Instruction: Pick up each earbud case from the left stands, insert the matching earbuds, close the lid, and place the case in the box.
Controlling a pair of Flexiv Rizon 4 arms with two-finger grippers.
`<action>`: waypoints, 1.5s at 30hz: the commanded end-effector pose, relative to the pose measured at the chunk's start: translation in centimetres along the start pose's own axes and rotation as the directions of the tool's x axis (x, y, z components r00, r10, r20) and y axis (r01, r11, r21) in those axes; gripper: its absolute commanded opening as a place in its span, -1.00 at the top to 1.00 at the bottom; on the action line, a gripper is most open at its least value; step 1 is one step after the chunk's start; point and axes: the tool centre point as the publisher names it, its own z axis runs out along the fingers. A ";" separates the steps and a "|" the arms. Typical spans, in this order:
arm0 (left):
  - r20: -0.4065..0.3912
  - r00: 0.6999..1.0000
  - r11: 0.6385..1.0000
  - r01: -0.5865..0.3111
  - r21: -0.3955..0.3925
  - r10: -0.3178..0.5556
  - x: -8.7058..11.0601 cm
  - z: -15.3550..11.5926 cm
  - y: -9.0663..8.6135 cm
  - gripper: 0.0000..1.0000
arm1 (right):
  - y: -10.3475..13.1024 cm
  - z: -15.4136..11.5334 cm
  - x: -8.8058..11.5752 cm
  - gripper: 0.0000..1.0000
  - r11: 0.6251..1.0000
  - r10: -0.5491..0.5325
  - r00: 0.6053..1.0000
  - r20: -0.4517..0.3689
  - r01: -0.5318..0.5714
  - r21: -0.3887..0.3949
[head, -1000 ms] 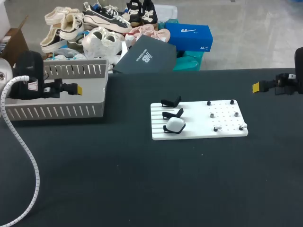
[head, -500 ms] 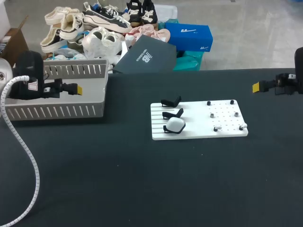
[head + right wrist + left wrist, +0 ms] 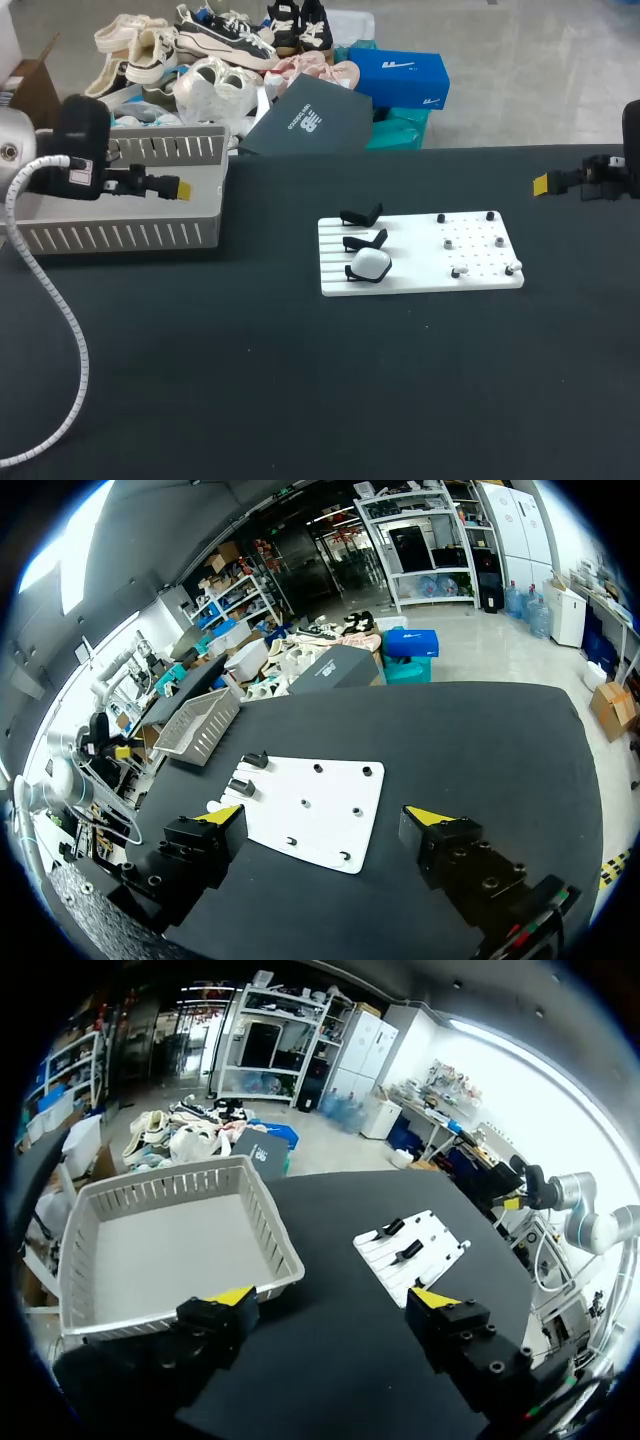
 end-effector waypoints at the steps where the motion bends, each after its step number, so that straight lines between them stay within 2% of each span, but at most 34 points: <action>1: 0.024 0.998 0.992 -0.068 0.106 0.066 -1.0 0.5 -0.6 -1.00 | 0.0 0.0 0.0 -1.00 1.000 0.000 1.000 -0.001 0.000 0.001; 4: 0.040 0.987 0.971 -0.161 0.179 0.157 -1.6 0.9 -1.7 -1.00 | 0.0 0.0 0.0 -1.00 1.000 0.000 1.000 -0.001 0.000 0.001; 7: 0.037 0.965 0.932 -0.259 0.254 0.258 -1.8 1.8 -3.0 -1.00 | 0.0 0.0 0.0 -1.00 1.000 0.000 1.000 -0.001 0.000 0.001; 11: 0.028 0.933 0.884 -0.348 0.313 0.358 -1.6 3.2 -4.5 -1.00 | 0.0 0.0 0.0 -1.00 1.000 0.000 1.000 -0.001 0.000 0.001; 14: 0.028 0.915 0.859 -0.388 0.335 0.402 -1.4 3.9 -5.3 -1.00 | 0.0 0.0 0.0 -1.00 1.000 0.000 1.000 -0.001 0.000 0.001; 21: 0.042 0.867 0.763 -0.459 0.456 0.496 -0.5 5.7 -7.6 -1.00 | 0.0 0.0 0.0 -1.00 1.000 0.000 1.000 -0.001 0.000 0.001; 25: 0.066 0.844 0.726 -0.496 0.476 0.533 -0.3 7.0 -8.3 -1.00 | 0.0 0.0 0.0 -1.00 1.000 0.000 1.000 -0.001 0.000 0.001; 28: 0.112 0.799 0.678 -0.567 0.468 0.591 0.1 7.9 -9.0 -1.00 | 0.0 0.0 0.0 -1.00 1.000 0.000 1.000 -0.001 0.000 0.001; 32: 0.137 0.761 0.631 -0.611 0.478 0.634 0.4 9.3 -10.0 -1.00 | 0.0 0.0 0.0 -1.00 1.000 0.000 1.000 -0.001 0.000 0.001; 35: 0.156 0.745 0.607 -0.630 0.483 0.649 0.6 10.3 -10.7 -1.00 | 0.0 0.0 0.0 -1.00 1.000 0.000 1.000 -0.001 0.000 0.001; 41: 0.172 0.727 0.589 -0.651 0.479 0.665 1.5 12.2 -11.8 -1.00 | 0.0 0.0 0.0 -1.00 1.000 0.000 1.000 -0.001 0.000 0.001; 45: 0.185 0.726 0.591 -0.658 0.466 0.662 2.1 13.2 -12.0 -1.00 | 0.0 0.0 0.0 -1.00 1.000 0.000 1.000 -0.001 0.000 0.001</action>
